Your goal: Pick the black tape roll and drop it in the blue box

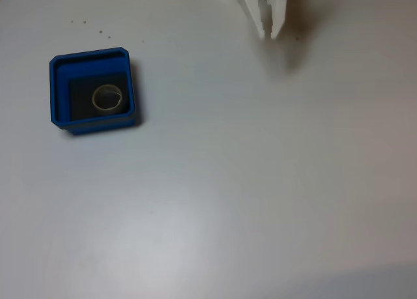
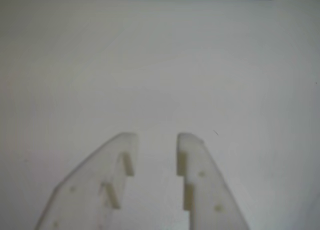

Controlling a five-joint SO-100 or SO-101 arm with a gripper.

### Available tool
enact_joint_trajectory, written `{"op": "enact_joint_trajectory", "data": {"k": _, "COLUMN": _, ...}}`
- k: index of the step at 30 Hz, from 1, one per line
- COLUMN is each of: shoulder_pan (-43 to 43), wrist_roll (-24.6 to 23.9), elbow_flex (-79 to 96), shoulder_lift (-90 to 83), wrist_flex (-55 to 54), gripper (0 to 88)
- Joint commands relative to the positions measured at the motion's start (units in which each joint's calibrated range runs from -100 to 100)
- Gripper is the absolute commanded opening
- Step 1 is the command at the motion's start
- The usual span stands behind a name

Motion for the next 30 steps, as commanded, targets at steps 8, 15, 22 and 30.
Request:
{"op": "enact_joint_trajectory", "data": {"k": 8, "shoulder_pan": 0.3, "wrist_roll": 0.0, "elbow_flex": 0.9, "shoulder_lift": -4.1, "wrist_flex": -1.0, "gripper": 1.4}}
{"op": "enact_joint_trajectory", "data": {"k": 15, "shoulder_pan": 0.3, "wrist_roll": 0.2, "elbow_flex": 0.9, "shoulder_lift": -4.1, "wrist_flex": -1.0, "gripper": 1.4}}
{"op": "enact_joint_trajectory", "data": {"k": 22, "shoulder_pan": 0.3, "wrist_roll": 0.2, "elbow_flex": 0.9, "shoulder_lift": -4.1, "wrist_flex": -1.0, "gripper": 1.4}}
{"op": "enact_joint_trajectory", "data": {"k": 30, "shoulder_pan": 0.3, "wrist_roll": 0.2, "elbow_flex": 0.8, "shoulder_lift": -4.0, "wrist_flex": -1.0, "gripper": 1.4}}
